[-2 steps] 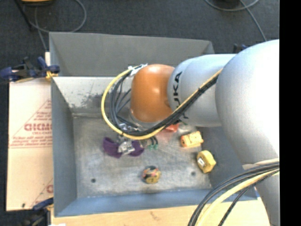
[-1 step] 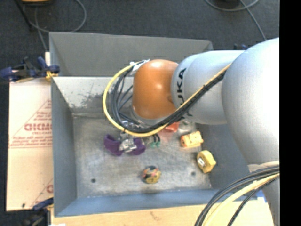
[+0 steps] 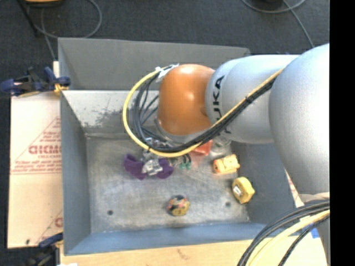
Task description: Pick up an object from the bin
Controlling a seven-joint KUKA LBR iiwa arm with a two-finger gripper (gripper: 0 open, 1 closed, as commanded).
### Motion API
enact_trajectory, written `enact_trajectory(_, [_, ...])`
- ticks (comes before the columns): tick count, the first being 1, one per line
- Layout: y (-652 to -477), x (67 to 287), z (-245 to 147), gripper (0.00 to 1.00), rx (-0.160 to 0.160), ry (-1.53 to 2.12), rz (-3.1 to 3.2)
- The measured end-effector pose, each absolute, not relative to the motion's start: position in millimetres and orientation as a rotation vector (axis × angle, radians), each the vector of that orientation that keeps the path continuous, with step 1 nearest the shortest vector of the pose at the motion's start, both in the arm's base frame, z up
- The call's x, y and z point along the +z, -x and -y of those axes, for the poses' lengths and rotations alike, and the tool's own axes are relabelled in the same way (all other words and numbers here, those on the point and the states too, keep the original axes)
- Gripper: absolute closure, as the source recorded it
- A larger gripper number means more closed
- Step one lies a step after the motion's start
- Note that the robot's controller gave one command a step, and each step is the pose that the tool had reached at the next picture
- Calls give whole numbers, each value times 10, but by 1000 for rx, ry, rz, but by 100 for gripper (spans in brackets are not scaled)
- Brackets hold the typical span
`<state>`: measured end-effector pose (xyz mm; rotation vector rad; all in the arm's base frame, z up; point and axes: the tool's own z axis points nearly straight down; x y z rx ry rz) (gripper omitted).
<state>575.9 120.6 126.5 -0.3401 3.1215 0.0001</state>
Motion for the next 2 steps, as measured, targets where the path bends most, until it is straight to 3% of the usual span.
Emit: enact_trajectory(2, [-5754,1615,-1201,100,-1,339,-3123])
